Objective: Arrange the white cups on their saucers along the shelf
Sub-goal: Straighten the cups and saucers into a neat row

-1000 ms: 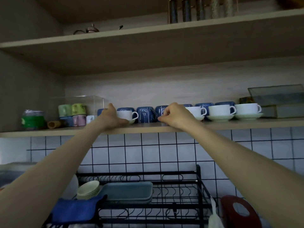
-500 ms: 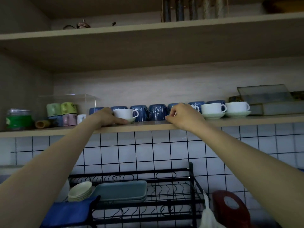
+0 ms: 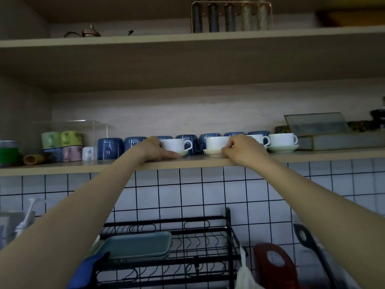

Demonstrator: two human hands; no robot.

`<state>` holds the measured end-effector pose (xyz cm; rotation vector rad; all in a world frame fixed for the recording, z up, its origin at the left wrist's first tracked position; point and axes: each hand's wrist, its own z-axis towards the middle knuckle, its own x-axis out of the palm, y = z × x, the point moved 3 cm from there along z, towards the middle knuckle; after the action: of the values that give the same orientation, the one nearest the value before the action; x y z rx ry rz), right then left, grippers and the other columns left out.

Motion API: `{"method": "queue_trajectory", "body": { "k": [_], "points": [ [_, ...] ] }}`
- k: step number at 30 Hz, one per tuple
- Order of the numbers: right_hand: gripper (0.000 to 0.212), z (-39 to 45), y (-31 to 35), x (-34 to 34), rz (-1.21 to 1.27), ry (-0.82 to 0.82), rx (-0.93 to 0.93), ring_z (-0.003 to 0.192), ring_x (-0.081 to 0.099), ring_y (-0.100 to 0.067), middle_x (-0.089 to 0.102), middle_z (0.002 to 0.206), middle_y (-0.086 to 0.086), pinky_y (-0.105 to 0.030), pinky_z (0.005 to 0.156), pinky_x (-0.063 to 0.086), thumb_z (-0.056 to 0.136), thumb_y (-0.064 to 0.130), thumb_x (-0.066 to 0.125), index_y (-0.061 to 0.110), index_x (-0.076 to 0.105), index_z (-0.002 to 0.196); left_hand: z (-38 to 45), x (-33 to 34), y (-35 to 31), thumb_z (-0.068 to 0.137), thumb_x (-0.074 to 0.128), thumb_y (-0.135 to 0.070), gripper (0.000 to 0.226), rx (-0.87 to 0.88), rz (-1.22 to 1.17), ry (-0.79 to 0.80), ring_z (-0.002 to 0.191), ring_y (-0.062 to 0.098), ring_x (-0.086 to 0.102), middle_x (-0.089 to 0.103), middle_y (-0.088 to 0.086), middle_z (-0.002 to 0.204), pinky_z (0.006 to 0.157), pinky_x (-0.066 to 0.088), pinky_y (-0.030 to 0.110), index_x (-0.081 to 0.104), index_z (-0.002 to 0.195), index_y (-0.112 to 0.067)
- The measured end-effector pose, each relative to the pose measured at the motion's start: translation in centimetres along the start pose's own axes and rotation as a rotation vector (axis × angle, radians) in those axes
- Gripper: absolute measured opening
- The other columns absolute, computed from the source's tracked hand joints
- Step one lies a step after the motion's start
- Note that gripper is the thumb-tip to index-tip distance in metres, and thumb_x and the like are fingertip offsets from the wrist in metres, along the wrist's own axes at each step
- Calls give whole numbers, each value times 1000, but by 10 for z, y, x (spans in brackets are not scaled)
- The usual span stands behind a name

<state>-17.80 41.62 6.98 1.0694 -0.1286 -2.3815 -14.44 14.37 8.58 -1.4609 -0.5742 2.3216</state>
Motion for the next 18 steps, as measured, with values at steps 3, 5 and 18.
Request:
{"method": "queue_trajectory", "body": {
  "k": [3, 5, 18],
  "points": [
    [19, -1, -4, 0, -26, -15, -42, 98, 58, -27, 66, 102, -1, -38, 77, 44, 91, 24, 44, 21, 62, 96, 3, 8, -13, 78, 81, -48, 48, 25, 0, -1, 101, 30, 65, 69, 12, 106, 78, 45, 32, 68, 105, -10],
    [22, -2, -7, 0, -32, -13, -67, 101, 57, -27, 64, 109, -1, -40, 81, 46, 93, 20, 41, 21, 60, 103, 3, 12, -19, 79, 80, -49, 33, 44, 11, -8, 90, 25, 59, 64, 5, 95, 70, 44, 29, 63, 88, -22],
    [35, 1, -11, 5, -83, -4, -133, 106, 56, -28, 62, 121, -5, -39, 79, 39, 99, 26, 32, 20, 62, 116, -3, 16, -23, 82, 75, -54, 62, 31, 44, -17, 85, 24, 59, 68, 12, 98, 75, 42, 31, 71, 109, 1]
  ]
}}
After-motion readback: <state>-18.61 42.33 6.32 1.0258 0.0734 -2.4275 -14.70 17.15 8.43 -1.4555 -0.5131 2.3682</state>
